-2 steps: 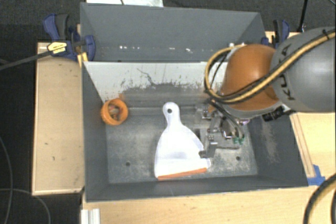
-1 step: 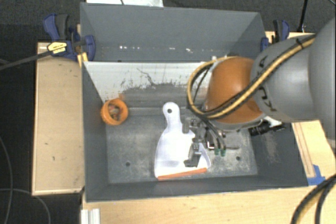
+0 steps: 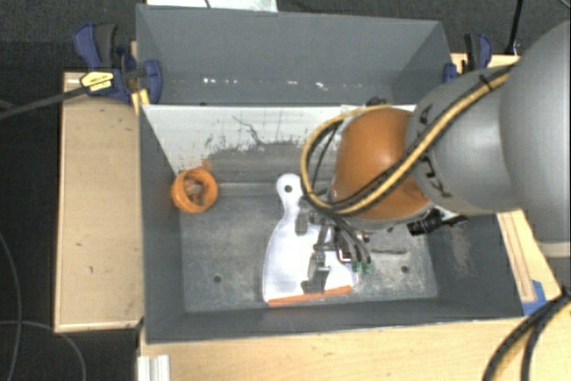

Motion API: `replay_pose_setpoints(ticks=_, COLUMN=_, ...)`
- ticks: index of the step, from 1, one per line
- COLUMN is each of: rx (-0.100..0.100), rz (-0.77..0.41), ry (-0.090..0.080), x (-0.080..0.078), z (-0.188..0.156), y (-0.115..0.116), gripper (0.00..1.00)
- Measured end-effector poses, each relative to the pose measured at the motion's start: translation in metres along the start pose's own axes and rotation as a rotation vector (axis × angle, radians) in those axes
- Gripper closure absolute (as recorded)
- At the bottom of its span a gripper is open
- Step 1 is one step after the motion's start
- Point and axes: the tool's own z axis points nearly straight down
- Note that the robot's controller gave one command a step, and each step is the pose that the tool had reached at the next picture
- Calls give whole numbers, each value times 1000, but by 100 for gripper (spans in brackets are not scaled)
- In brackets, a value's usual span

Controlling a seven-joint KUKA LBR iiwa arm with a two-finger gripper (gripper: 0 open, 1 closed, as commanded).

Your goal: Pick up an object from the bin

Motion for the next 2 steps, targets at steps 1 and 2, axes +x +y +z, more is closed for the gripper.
replay_pose_setpoints(ticks=1, rx=1, rz=-256, ry=-1, x=-6, z=-2, y=4, gripper=0)
replay_pose_setpoints(ticks=2, rx=1, rz=-422, ry=-3, x=-23, z=-14, y=-5, gripper=0)
